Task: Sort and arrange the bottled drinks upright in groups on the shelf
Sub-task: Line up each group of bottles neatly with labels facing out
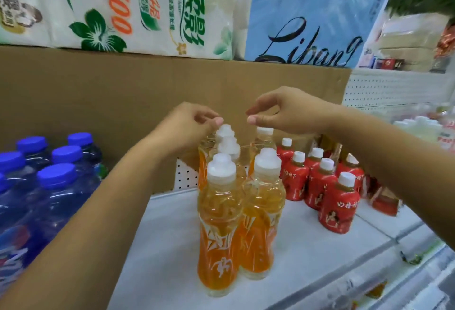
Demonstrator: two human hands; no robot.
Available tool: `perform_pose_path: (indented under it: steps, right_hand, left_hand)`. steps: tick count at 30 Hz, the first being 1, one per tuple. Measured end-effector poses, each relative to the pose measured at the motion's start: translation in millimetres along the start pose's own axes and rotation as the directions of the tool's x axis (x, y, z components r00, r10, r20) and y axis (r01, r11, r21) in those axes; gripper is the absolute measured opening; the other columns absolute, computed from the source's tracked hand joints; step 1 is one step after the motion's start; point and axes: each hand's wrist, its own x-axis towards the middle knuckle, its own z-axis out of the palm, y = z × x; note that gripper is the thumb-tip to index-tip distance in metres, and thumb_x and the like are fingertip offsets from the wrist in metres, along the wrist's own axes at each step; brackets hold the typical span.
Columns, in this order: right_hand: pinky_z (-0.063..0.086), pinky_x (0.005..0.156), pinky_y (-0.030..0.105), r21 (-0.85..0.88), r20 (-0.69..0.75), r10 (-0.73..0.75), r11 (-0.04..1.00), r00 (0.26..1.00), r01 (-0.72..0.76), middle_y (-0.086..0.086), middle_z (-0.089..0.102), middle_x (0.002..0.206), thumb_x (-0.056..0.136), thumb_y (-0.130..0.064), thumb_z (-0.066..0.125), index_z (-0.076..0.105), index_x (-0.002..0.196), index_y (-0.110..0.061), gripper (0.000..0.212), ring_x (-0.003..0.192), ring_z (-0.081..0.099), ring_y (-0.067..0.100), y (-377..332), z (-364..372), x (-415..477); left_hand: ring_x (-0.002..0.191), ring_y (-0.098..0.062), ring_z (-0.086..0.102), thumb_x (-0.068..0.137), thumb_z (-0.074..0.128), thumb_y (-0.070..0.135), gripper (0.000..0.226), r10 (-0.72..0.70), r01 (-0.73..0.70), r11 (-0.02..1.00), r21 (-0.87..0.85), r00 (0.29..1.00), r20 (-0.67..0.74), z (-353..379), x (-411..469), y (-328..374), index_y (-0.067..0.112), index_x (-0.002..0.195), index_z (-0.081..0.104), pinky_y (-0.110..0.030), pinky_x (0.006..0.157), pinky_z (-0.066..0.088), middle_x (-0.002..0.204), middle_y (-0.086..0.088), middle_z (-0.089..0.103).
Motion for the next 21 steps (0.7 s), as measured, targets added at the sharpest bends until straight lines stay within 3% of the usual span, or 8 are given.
perform_pose_path:
  steps: [5, 9, 14, 18, 21]
  right_hand:
    - [0.05, 0.098, 0.034, -0.098, 0.132, 0.014, 0.995, 0.991, -0.001, -0.013, 0.067, 0.125, 0.093, -0.059, 0.059, 0.069, 0.124, -0.033, 0.042, 0.114, 0.062, 0.01, 28.9, 4.3, 36.0]
    - [0.051, 0.099, 0.036, -0.112, 0.223, 0.009, 0.994, 0.975, 0.017, -0.012, 0.069, 0.124, 0.092, -0.063, 0.058, 0.07, 0.123, -0.032, 0.046, 0.109, 0.064, 0.01, 42.3, 10.5, 56.0]
    - [0.053, 0.098, 0.036, -0.142, 0.406, 0.031, 0.989, 0.914, 0.03, -0.014, 0.066, 0.122, 0.09, -0.066, 0.057, 0.067, 0.124, -0.033, 0.048, 0.109, 0.065, 0.013, 58.5, 16.4, 70.9]
    - [0.063, 0.079, 0.037, -0.003, 0.48, 0.034, 0.999, 0.877, -0.037, -0.008, 0.066, 0.113, 0.081, -0.052, 0.077, 0.072, 0.11, -0.026, 0.04, 0.087, 0.076, 0.02, 74.7, 17.4, 83.9]
    - [0.063, 0.078, 0.037, 0.07, 0.454, -0.03, 0.998, 0.89, -0.002, -0.005, 0.069, 0.1, 0.074, -0.047, 0.084, 0.074, 0.098, -0.024, 0.035, 0.078, 0.077, 0.02, 77.1, 19.5, 93.3]
  left_hand:
    - [0.091, -0.009, 0.069, 0.089, 0.07, 0.048, 0.024, -0.061, 0.063, 0.998, -0.012, 0.996, 0.072, 13.6, 28.4, -1.9, 0.033, 0.105, 0.077, -0.036, 0.086, 0.058, 0.113, 0.007, 0.073]
    - [0.074, -0.012, 0.071, 0.085, 0.074, 0.049, 0.021, -0.093, 0.091, 0.996, 0.021, 0.986, 0.136, 16.4, 41.9, 1.2, 0.032, 0.097, 0.078, -0.024, 0.063, 0.059, 0.109, 0.009, 0.073]
    - [0.071, -0.008, 0.07, 0.082, 0.077, 0.047, 0.02, -0.116, 0.094, 0.99, 0.108, 0.968, 0.224, 10.7, 50.7, 4.4, 0.029, 0.092, 0.079, -0.023, 0.063, 0.055, 0.088, 0.009, 0.077]
    - [0.058, 0.002, 0.065, 0.085, 0.076, 0.037, 0.014, -0.155, 0.129, 0.982, 0.14, 0.968, 0.197, 11.1, 58.5, 3.9, 0.025, 0.091, 0.079, -0.021, 0.061, 0.052, 0.078, 0.009, 0.075]
    - [0.067, -0.004, 0.069, 0.085, 0.075, 0.035, 0.013, -0.224, 0.201, 0.969, 0.141, 0.959, 0.172, 2.8, 62.0, -1.8, 0.024, 0.089, 0.077, -0.024, 0.066, 0.057, 0.08, 0.006, 0.076]
